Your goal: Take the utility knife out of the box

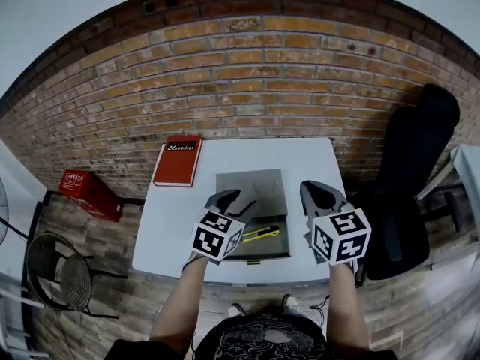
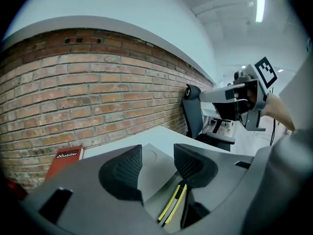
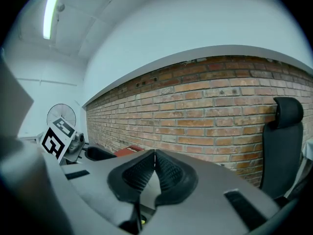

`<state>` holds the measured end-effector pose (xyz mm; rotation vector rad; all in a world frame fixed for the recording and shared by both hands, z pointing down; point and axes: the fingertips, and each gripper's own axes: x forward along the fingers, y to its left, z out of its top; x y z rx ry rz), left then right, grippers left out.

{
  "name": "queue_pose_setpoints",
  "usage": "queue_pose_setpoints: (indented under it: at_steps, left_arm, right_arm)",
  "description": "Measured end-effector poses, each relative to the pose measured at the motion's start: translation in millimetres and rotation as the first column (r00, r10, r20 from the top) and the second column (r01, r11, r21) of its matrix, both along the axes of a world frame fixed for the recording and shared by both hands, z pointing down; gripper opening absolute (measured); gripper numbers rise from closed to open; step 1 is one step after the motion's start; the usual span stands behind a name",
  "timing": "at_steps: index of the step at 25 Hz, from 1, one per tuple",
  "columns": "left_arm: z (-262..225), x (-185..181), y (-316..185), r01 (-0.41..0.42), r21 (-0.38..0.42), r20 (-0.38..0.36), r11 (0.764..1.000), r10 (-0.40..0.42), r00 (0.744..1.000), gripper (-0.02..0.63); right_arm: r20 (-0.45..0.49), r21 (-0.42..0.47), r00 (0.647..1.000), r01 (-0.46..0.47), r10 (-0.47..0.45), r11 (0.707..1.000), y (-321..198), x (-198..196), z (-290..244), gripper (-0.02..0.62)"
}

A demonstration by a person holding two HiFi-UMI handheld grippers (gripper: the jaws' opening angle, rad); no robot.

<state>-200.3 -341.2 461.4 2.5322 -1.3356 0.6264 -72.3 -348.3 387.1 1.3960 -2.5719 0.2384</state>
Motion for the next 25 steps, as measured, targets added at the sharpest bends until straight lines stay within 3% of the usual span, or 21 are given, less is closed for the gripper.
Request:
queue_pose_setpoints:
  at_steps: [9,16,25]
  left_arm:
    - [60.2,22.5,14.3,-0.163,-0.136,0.092,0.977,0.176,0.980,0.216]
    - [103.7,33.7,27.8,-0.286,-0.238,0.197,0.928,0.334,0.921,0.216]
    - [153.6,44.9,33.2,-0.368,-0.360,0.267,0.857,0.473,0.840,0.216]
  right_arm:
    - [-0.013,-0.016,1.000,-0.011,0.011,1.000,4.5,3.8,7.0,0.018]
    - [-0.023,-0.032,1.000,-0.022,0.021,0.999,4.9,16.1,13.7,0.020]
    - [-0.037,-0.042,0.999,-0.038,0.036,0.998,1.1,27.6,19.1,0.020]
